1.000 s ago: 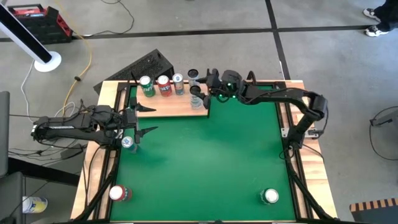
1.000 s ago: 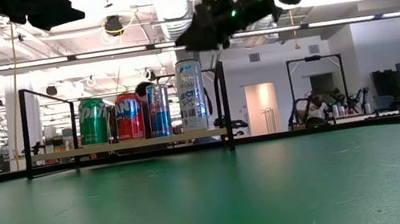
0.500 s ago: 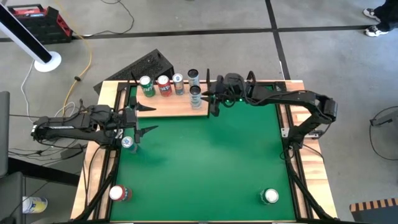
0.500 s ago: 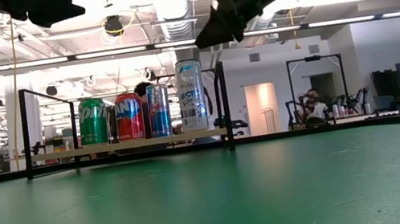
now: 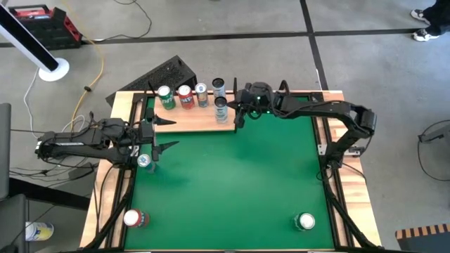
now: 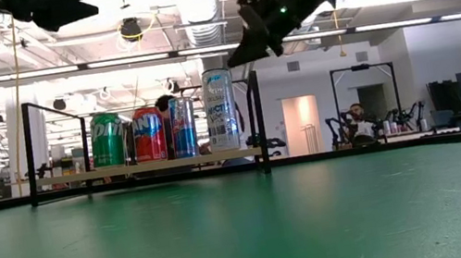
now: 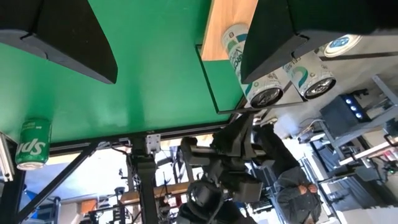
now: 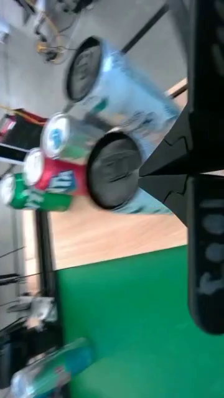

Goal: Place canned beverage on shelf
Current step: Put the white blue soda can on the shelf aligned with the other white blue soda can, then put the blue soda can on the shelf aligned with the other blue soda can

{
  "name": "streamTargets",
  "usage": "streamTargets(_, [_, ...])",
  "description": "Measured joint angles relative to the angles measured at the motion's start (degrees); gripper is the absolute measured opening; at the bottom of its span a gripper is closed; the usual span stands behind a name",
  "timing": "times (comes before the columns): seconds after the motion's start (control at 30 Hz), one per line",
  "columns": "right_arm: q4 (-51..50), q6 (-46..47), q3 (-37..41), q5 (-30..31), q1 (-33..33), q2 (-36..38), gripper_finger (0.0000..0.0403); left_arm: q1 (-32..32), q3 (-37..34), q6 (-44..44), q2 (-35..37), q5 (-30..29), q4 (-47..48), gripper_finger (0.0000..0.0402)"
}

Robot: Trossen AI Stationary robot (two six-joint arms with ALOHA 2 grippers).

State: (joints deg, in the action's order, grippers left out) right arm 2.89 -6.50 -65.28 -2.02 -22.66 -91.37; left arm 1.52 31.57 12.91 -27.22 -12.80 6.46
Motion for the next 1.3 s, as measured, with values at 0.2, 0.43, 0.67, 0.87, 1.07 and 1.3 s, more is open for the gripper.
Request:
streamTargets(0.2, [0.7, 0.0, -0.1, 1.2, 0.0, -1.9, 0.0015, 0.0, 0.0, 0.0, 0.0, -0.1, 0.1, 0.0327])
streamTargets(0.43, [2.5, 0.0, -0.1, 1.4, -0.3, -1.9, 0.0017, 0.0, 0.0, 0.1, 0.0, -0.5, 0.2, 0.0327])
streamTargets(0.67, [-2.5, 0.3, -0.6, 0.9, 1.1, 1.9, 0.0017, 0.0, 0.0, 0.0, 0.0, -0.5, 0.2, 0.0327])
streamTargets(0.87, [-17.6, 5.5, -4.3, 0.6, 7.9, 8.3, 0.0017, 0.0, 0.0, -0.1, 0.0, -0.5, 0.2, 0.0327])
streamTargets(1.07, [-31.7, 18.9, -6.6, 0.3, 20.1, 11.2, 0.0017, 0.0, 0.0, -0.6, 0.0, 1.9, 0.2, 0.0327])
streamTargets(1.3, [-46.5, 51.6, -7.0, -3.4, 39.3, 12.0, 0.0023, 0.0, 0.0, -1.0, -0.4, 6.0, 0.2, 0.0327])
